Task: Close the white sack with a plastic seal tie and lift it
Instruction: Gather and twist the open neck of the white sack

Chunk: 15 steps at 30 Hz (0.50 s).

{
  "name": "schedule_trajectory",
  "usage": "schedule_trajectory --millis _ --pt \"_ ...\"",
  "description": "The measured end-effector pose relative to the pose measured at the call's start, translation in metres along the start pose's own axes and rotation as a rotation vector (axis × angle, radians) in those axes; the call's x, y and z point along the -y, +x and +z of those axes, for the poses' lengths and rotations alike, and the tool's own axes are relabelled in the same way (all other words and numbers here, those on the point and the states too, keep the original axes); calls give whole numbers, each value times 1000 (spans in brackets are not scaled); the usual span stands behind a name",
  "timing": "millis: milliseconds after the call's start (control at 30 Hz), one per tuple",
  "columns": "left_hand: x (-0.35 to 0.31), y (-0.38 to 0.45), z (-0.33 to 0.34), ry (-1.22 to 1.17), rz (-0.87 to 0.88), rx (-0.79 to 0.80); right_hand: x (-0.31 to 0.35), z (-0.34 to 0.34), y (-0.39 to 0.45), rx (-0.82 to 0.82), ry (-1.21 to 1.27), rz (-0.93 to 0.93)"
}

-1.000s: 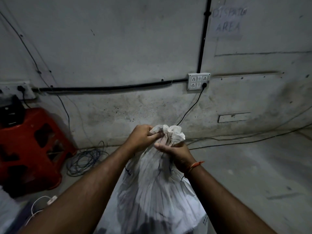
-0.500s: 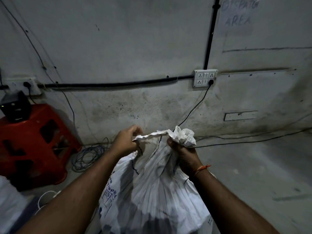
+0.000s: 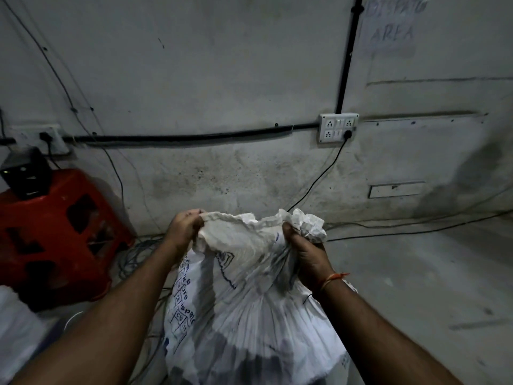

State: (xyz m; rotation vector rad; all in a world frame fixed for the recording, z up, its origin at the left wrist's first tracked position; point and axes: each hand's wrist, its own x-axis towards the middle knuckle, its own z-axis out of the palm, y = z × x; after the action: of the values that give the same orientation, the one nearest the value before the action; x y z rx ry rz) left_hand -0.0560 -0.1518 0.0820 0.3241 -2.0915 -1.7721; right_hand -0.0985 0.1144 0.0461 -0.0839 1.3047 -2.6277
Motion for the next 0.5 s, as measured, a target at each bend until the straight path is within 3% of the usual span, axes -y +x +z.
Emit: schedule_trajectory --millis 167,333,400,500 --pt "-27 3 5 181 162 152 -5 7 -7 59 31 -21" --pt "-38 3 49 553 388 12 2 29 -8 99 57 11" --pt "-43 2 69 495 420 -43 4 33 -7 144 54 30" --pt "-52 -1 103 289 330 -41 3 35 -4 181 42 44"
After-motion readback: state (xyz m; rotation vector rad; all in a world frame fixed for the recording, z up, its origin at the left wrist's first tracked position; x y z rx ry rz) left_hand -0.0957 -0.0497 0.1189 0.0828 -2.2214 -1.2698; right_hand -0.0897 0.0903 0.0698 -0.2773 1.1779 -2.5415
